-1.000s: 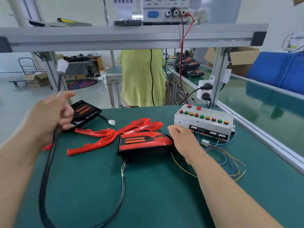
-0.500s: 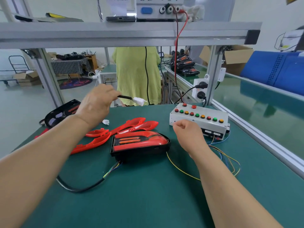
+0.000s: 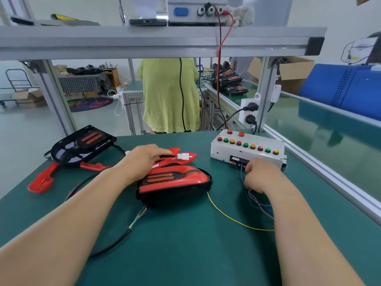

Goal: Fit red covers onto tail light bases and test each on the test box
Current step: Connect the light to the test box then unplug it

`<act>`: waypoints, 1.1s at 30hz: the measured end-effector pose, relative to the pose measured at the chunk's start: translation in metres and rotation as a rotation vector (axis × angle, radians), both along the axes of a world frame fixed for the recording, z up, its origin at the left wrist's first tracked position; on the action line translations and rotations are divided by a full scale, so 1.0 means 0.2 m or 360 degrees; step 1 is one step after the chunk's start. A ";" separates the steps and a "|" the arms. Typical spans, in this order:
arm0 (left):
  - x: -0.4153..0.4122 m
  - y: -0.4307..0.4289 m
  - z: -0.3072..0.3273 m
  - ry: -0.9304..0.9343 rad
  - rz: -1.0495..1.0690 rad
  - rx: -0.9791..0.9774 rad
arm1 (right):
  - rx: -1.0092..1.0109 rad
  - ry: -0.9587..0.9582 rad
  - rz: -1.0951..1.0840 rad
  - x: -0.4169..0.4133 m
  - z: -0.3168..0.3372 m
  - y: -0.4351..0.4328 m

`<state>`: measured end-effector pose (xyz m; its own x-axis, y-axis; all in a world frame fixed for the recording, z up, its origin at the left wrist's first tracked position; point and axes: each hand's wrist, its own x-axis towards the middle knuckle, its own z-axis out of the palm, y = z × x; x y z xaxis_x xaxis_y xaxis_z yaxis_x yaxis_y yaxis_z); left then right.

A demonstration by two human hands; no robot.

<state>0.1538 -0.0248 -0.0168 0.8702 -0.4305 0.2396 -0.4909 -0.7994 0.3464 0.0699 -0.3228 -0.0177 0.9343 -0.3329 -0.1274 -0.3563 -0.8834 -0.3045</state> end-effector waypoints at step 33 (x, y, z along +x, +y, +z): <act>-0.07 -0.16 0.00 0.0238 -0.0128 -0.0491 | 0.1236 -0.0334 0.0355 0.02 -0.02 0.19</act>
